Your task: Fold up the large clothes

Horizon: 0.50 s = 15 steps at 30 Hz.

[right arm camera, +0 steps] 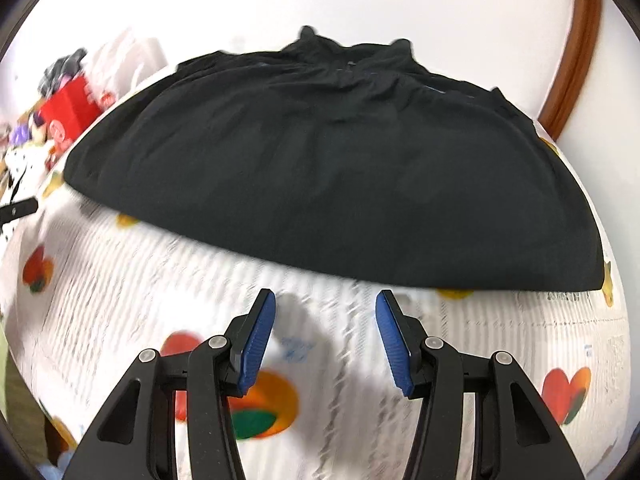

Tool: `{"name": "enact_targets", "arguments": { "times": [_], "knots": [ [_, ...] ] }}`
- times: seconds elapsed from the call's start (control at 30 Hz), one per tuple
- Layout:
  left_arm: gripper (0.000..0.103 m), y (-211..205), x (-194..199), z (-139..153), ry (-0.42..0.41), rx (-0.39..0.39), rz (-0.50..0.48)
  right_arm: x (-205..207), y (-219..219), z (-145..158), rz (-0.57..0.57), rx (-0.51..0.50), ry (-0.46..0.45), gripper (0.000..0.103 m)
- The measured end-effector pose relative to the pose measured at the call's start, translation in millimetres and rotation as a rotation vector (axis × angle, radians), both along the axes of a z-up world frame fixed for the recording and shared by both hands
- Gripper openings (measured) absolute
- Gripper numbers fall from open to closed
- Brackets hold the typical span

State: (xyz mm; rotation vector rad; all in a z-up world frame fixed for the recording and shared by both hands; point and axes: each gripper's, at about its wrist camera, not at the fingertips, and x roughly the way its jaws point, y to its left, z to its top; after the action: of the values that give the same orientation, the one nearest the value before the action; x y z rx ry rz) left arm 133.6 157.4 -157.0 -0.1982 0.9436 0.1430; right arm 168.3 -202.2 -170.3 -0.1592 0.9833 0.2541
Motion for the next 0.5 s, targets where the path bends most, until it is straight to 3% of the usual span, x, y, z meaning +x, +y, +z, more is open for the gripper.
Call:
{"name": "enact_targets", "arguments": {
  "times": [0.07,0.13,0.23,0.33,0.5],
  "knots": [
    [0.069,2.7,-7.6,-2.8,0.01,0.003,0.01,-4.6,13.8,7.3,0.032,0.031,-0.012,0.052],
    [0.069,4.0,-12.9,-5.1,0.019,0.0,0.01,-6.9,42.6,14.3,0.118,0.038,-0.033,0.059],
    [0.069,5.2,-22.1,-8.2,0.026,0.008,0.0,-7.0,95.3,12.6,0.225,-0.03,-0.101,0.064],
    [0.069,10.1,-30.1,-10.5,0.024,0.014,0.004,-0.1,146.0,1.2,0.33,-0.076,-0.093,0.063],
    [0.069,21.2,-33.0,-17.5,0.013,-0.038,0.022,1.1,205.6,3.6,0.441,-0.151,-0.174,0.063]
  ]
}}
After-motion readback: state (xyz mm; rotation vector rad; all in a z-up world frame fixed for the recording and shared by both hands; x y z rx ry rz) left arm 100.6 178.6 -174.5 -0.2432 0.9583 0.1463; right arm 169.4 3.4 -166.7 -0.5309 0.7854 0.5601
